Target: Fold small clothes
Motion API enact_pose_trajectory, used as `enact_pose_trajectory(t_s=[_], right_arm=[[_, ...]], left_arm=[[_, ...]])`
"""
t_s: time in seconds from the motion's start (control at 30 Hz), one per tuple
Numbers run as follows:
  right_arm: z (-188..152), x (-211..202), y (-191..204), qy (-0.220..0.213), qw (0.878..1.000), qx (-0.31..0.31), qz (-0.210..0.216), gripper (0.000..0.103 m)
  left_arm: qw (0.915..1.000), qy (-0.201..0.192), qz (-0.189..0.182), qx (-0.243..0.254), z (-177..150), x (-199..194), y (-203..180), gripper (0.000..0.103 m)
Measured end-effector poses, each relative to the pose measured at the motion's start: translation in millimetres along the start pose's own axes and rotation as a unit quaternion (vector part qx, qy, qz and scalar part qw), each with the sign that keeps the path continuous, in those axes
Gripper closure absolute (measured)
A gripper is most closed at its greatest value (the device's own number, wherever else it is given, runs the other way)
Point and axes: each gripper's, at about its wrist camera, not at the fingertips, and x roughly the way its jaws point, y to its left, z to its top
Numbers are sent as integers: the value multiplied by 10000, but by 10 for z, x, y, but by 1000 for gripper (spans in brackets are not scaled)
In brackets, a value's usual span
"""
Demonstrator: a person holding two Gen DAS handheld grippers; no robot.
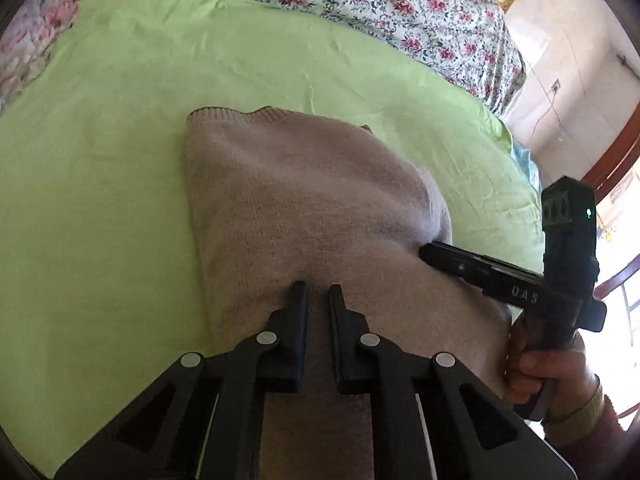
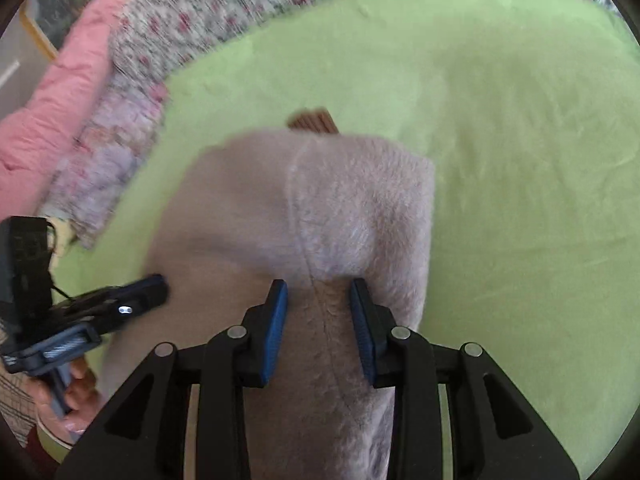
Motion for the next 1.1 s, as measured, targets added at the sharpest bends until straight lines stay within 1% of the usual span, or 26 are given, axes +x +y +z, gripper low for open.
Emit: enact_pose_trajectory(t_s=[0.13,0.27,0.37,0.4,0.47,0.5,0.57,0.6,0.67,0.73,0.77,0.9,1.0,1.1], right_arm=[[-14,-64,8,-51,10000,12,52,71],[-104,-342,54,-153,9997,99,184,69],[-271,-623,168,-318,9990,-37,297,69],[-345,-711,214,-353,9986,-111,379,68],[-500,-836,275,-380,9980,-235,445,68],[-585,-875,292,-345,9982,-272,416,68],[-733,-908,301,-263,9986,-297,356,68],[-828,-905,284,-204,9989,-332,272,68],[-962,-862,242,-64,9994,-350,-28,68],[-1084,-788,160,81,9990,-363,-261,69],[-1131,-778,131,32,9989,-382,-288,69],[-1145,-831,82,-85,9995,-226,-225,69],[-1179,-952,173,-229,9989,-351,-205,68],[-1278,-827,188,-7,9973,-582,-447,68]], left_arm=[[9997,-75,97,219,-62,-54,-63,93],[9985,-238,162,472,-180,-326,-203,93],[9974,-450,-98,559,-360,-623,-299,94],[9965,-494,-344,587,-466,-735,-338,94],[9949,-509,-585,640,-627,-839,-408,93],[9951,-474,-573,653,-700,-850,-428,92],[9966,-300,-408,644,-863,-796,-400,92],[9979,-165,-316,538,-960,-727,-330,93],[9988,11,-376,301,-1072,-628,-236,93],[9988,28,-418,243,-1176,-583,-171,94],[9988,26,-431,236,-1204,-574,-163,94],[9991,-48,-328,258,-1254,-651,-199,93],[9993,-49,-316,201,-1282,-635,-177,93],[9993,-6,-363,63,-1296,-584,-152,94]])
